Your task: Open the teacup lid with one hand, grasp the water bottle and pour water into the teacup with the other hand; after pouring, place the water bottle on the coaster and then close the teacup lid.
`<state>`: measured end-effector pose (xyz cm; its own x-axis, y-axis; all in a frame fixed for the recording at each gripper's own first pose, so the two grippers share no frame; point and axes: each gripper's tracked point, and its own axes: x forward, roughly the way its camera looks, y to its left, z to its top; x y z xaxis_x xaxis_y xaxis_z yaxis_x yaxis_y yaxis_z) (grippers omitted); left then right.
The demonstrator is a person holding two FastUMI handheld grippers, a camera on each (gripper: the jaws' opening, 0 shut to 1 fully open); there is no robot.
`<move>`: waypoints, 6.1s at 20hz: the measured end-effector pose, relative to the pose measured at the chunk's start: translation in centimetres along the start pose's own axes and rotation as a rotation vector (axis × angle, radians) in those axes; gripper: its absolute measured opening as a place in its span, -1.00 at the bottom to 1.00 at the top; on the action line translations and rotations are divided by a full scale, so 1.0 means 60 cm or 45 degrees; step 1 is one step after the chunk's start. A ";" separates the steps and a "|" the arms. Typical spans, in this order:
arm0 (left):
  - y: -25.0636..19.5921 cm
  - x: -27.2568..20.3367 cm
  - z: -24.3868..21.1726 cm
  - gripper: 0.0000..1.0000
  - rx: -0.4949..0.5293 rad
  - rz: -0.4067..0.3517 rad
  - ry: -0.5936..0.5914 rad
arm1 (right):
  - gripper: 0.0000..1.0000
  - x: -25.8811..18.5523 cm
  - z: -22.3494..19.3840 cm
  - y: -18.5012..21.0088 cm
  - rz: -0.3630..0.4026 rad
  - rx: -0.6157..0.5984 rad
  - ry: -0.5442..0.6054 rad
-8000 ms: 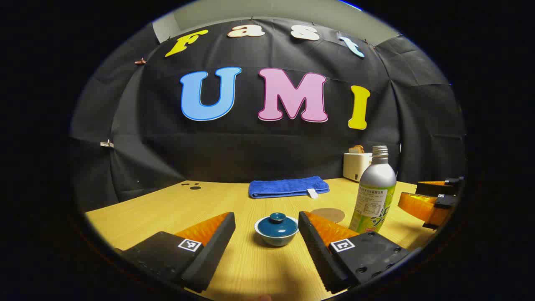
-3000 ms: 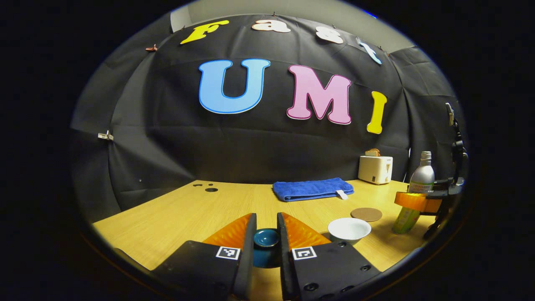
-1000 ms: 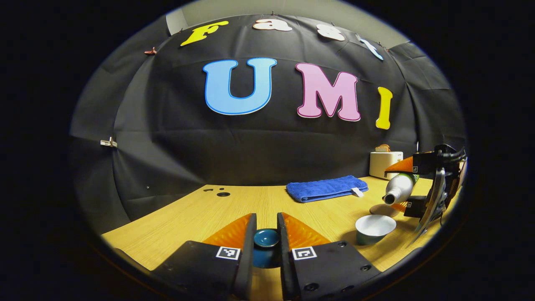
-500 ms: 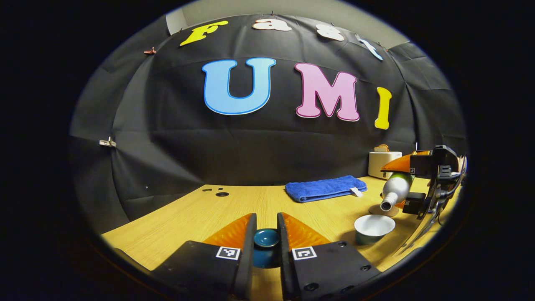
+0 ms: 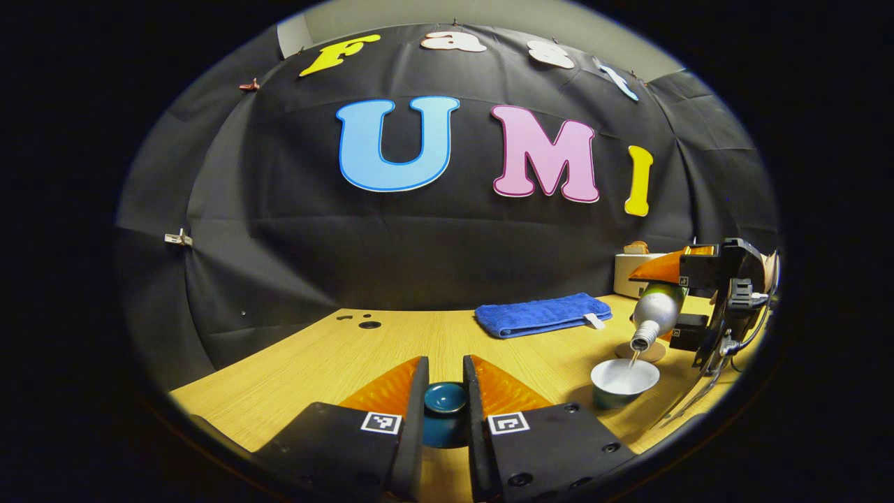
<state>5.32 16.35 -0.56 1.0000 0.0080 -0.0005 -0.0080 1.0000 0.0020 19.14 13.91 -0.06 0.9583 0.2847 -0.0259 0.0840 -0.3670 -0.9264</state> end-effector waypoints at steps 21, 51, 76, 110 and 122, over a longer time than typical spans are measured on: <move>0.002 0.011 0.000 -0.39 0.001 -0.019 0.001 | 0.53 0.007 0.024 -0.014 -0.014 -0.190 -0.094; -0.003 0.009 0.000 -0.39 0.002 -0.029 0.000 | 0.54 0.002 0.008 -0.082 -0.088 -0.356 -0.100; -0.003 0.011 0.002 -0.39 0.003 -0.028 -0.001 | 0.51 -0.027 -0.019 -0.010 0.054 0.412 -0.028; -0.003 0.007 0.000 -0.39 0.003 -0.014 -0.001 | 0.60 0.045 -0.100 0.065 0.103 2.677 0.199; -0.004 0.006 0.000 -0.39 0.004 -0.013 -0.002 | 0.67 0.052 -0.091 0.078 0.095 2.592 0.210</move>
<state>5.70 16.14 -0.55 1.0000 -0.0024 0.0014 0.0024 1.0000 0.0050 24.00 8.24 -2.40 0.9650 0.2099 -0.1572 -0.2000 0.9768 0.0764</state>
